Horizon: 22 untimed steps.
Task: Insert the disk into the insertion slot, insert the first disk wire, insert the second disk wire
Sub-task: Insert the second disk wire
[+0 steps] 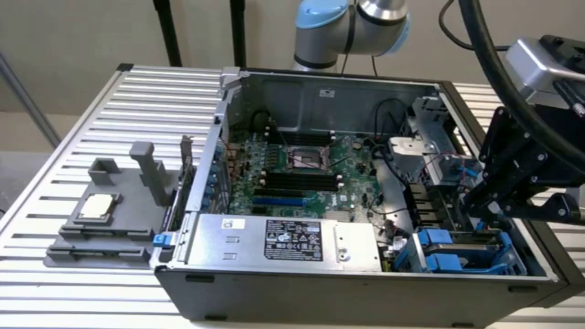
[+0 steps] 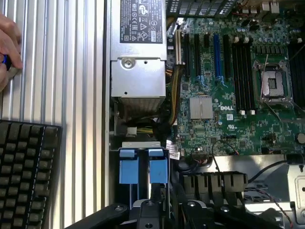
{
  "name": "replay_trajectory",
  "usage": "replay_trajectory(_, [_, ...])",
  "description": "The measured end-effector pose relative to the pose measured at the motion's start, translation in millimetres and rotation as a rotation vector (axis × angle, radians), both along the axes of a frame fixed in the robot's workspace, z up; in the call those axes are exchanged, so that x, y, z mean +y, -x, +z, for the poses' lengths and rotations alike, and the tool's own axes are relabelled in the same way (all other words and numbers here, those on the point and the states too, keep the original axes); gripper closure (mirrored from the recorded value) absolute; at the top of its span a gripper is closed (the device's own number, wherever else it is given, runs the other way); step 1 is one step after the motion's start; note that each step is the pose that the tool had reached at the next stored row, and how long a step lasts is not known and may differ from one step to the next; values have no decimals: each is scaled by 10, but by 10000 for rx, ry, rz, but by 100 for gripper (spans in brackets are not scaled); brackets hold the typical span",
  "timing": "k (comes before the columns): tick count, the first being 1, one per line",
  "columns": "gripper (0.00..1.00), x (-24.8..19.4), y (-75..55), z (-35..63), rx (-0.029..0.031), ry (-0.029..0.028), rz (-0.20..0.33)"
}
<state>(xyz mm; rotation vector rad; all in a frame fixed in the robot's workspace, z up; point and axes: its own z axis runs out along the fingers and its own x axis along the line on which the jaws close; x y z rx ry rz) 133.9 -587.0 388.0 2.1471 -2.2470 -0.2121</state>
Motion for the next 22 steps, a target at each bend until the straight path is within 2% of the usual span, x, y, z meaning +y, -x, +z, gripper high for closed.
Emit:
replay_trajectory(2, [76, 63, -129, 0, 1, 0, 0])
replay_trajectory(3, [67, 71, -159, 0, 0, 2, 0])
replay_trajectory(8, [67, 82, -182, -30, -1, 50, -1])
replay_trajectory(11, [67, 100, -195, -51, 0, 129, 0])
replay_trajectory(20, [67, 178, -226, -102, 0, 428, -1])
replay_trajectory(22, [67, 187, -227, -111, 0, 471, -2])
